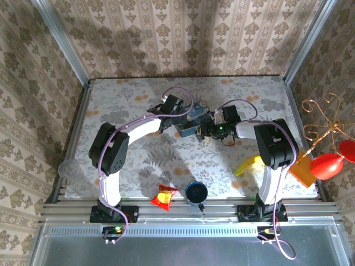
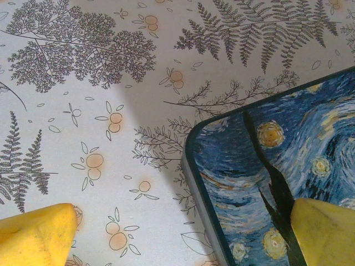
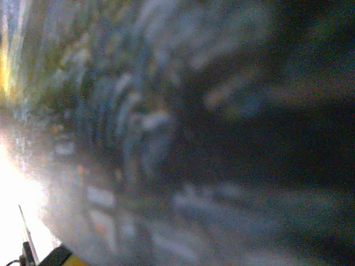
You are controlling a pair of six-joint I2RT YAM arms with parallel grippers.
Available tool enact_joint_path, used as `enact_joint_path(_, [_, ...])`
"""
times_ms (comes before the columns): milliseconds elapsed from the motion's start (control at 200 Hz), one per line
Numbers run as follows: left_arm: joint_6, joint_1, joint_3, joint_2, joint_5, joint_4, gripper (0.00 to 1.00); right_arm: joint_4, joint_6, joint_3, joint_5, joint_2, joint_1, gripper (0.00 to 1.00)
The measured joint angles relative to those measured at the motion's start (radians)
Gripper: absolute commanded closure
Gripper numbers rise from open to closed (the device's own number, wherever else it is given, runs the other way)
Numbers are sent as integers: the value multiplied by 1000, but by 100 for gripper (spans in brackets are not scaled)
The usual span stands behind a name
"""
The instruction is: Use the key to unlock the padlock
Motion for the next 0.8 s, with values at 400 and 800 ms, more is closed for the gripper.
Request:
enact_joint_path(400, [-34, 5, -37, -14, 15, 37, 0, 127, 111, -92, 24, -49, 13, 97])
enact_joint_path(800, [-69, 5, -63, -24, 23, 67, 0, 184, 283, -147, 125, -95, 59, 100])
